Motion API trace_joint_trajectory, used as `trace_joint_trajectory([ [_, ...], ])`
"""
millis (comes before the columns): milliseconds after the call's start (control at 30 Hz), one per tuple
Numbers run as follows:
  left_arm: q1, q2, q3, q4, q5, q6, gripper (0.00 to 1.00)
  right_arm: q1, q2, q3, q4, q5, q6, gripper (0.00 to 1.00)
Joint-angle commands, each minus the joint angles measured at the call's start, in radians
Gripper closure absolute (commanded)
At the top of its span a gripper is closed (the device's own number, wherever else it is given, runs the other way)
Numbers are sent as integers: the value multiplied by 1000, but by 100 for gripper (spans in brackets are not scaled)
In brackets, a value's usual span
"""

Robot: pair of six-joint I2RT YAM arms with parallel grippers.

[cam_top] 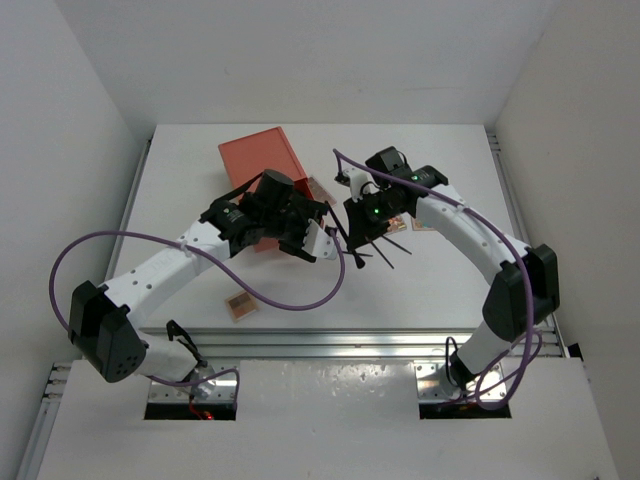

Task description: Organize the makeup

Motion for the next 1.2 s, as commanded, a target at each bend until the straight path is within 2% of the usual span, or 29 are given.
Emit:
trace_joint_trajectory([
  [0,-1,-53,-13,119,64,217,27,-4,85,86,-46,-182,99,100],
  [200,-10,-42,-54,119,75,325,27,-1,64,64,130,-312,228,100],
  [467,-30,-33,-83,109,104,348,38,-3,47,25,245,-388,335,100],
  [600,-30,-22,-83,109,104,338,62,-3,53,19,304,-415,380,100],
  [633,-30,-22,-83,109,104,326,75,-1,51,13,327,-420,387,100],
  [800,-30,-22,-92,109,95,303,87,-3,44,-1,416,-458,450,100],
  [833,-30,-22,-93,109,95,303,95,-1,44,1,419,-460,455,100],
  [867,-30,-22,-93,109,95,303,99,-3,44,2,420,-460,457,100],
  [1033,-30,-22,-93,109,76,282,100,-4,44,-13,425,-473,460,100],
  [1067,-30,-22,-93,109,62,267,100,-6,39,-15,424,-475,457,94],
  [1100,-30,-22,-93,109,62,257,100,-7,39,-15,421,-475,457,94],
  [1133,-30,-22,-93,109,47,243,100,-12,31,-16,419,-472,457,70],
  [1167,-30,-22,-93,109,38,227,100,-32,30,-25,413,-467,461,57],
])
